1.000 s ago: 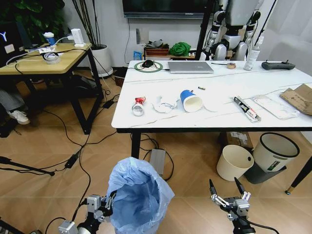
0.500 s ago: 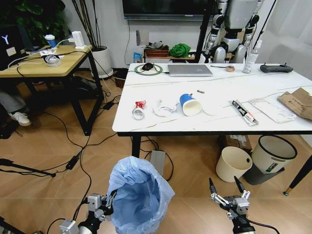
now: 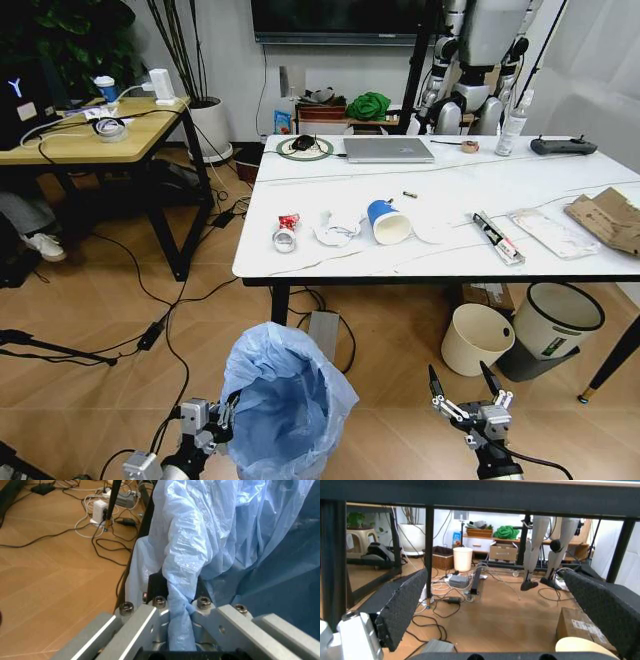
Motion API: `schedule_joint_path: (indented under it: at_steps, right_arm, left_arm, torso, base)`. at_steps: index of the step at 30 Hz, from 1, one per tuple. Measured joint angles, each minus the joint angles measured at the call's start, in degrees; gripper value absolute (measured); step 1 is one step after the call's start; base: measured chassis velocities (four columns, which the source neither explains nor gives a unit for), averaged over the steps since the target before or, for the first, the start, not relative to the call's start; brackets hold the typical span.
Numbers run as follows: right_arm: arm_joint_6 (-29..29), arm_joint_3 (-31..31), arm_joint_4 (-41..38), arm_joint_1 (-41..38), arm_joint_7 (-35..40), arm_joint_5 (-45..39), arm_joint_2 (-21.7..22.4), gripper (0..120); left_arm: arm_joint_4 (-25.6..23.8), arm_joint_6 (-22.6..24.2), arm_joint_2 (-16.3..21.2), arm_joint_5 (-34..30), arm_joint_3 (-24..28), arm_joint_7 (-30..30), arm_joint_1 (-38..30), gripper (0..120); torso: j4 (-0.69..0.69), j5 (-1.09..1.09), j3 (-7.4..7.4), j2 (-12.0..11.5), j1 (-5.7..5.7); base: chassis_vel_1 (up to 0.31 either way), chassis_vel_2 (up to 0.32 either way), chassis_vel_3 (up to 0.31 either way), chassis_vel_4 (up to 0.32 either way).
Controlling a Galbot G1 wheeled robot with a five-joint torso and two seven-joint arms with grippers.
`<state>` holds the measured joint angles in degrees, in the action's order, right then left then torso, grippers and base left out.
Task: Pick up the trash bin and place the trash from the table into it.
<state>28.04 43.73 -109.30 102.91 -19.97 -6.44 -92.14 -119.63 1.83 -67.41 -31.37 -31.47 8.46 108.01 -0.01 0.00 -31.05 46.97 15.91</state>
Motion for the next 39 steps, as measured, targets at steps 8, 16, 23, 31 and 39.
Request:
schedule_joint_path:
  at_steps: [8,16,23,31,39]
  right_arm:
    - [0.0,-0.1,-0.08,0.07,-0.06,0.07,0.0,100]
    - [0.0,-0.08,-0.32,0.12,-0.09,0.15,0.0,100]
    - [0.1,-0.14,-0.38,0.29,-0.12,0.36,0.0,100]
    - [0.15,-0.35,-0.66,0.4,-0.14,0.51,0.0,100]
    - [0.62,-0.47,-1.35,0.48,-0.1,0.86,0.0,100]
  left_arm:
    - [-0.01,0.0,0.06,0.06,-0.02,0.03,0.0,0]
    - [0.2,-0.06,-0.1,0.46,0.15,0.01,-0.01,0]
    - [0.12,-0.06,0.02,0.41,0.08,-0.02,-0.12,0]
    - [0.05,-0.07,-0.09,0.39,0.06,-0.16,0.18,0]
    - [0.05,-0.18,0.14,0.52,0.19,-0.3,0.28,0]
  torso:
    - [0.0,0.0,-1.31,2.24,0.92]
    - [0.0,0.0,-2.59,4.41,1.83]
    - [0.0,0.0,-3.57,6.15,2.58]
    - [0.0,0.0,-5.13,8.87,3.76]
    - [0.0,0.0,-6.35,11.14,4.78]
  base:
    - [0.0,0.0,0.0,0.0]
    - [0.0,0.0,0.0,0.0]
    - [0.0,0.0,0.0,0.0]
    - [0.0,0.0,0.0,0.0]
    - [0.0,0.0,0.0,0.0]
